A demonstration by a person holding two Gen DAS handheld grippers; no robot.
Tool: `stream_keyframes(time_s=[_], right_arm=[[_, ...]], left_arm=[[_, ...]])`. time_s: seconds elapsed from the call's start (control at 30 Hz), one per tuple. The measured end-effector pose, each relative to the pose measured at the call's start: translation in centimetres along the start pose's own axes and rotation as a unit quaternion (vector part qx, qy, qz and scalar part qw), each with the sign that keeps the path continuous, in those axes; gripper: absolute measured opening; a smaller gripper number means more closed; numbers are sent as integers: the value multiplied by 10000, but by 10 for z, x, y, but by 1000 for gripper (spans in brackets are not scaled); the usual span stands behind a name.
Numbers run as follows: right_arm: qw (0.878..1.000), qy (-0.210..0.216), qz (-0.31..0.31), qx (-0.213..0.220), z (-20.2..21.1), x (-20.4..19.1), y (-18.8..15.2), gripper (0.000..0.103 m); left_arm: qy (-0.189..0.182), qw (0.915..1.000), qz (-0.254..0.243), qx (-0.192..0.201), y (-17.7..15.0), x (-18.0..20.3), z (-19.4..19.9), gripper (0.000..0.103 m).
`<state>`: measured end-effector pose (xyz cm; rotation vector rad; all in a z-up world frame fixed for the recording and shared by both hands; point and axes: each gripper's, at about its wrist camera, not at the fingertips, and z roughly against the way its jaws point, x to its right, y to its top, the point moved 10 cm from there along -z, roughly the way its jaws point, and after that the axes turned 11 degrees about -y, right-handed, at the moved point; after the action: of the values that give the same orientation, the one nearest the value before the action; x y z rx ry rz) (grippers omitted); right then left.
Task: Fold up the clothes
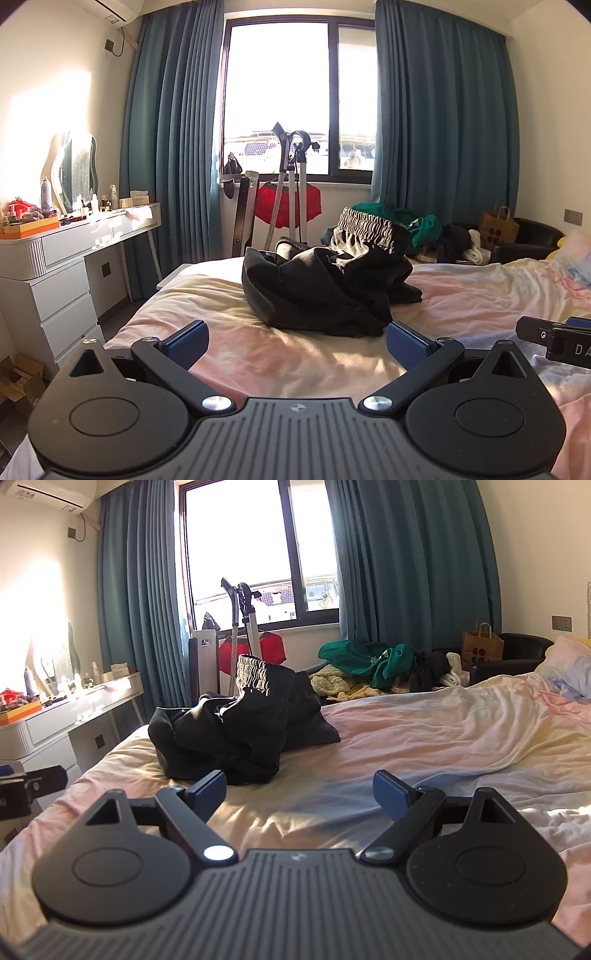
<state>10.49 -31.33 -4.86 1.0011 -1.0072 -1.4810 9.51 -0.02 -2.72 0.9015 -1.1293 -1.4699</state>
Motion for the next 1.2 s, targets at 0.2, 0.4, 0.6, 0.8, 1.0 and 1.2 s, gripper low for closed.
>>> stream_keyframes(time_s=[0.2, 0.4, 0.6, 0.8, 1.0, 1.2], right_arm=[[10000, -18, 17, -43, -2, -2, 0, 88], [10000, -20, 41, 33, -3, -15, 11, 88], [9997, 81, -9, 209, -19, -32, 53, 88], [9994, 176, -63, 276, -21, -29, 43, 88], [9996, 248, 41, 156, -15, -29, 24, 88], [9994, 258, -135, 206, -18, -21, 32, 88]], left_arm=[[-159, 9998, 79, 130, 2, 1, 11, 103], [-7, 10000, 20, 55, -1, -4, 5, 103], [183, 9998, 10, 75, 1, -13, -2, 103], [193, 9997, 65, 99, -2, -18, -4, 103], [112, 9999, 126, 40, -6, -11, -14, 103], [119, 9996, 236, -62, -12, -12, -20, 103]])
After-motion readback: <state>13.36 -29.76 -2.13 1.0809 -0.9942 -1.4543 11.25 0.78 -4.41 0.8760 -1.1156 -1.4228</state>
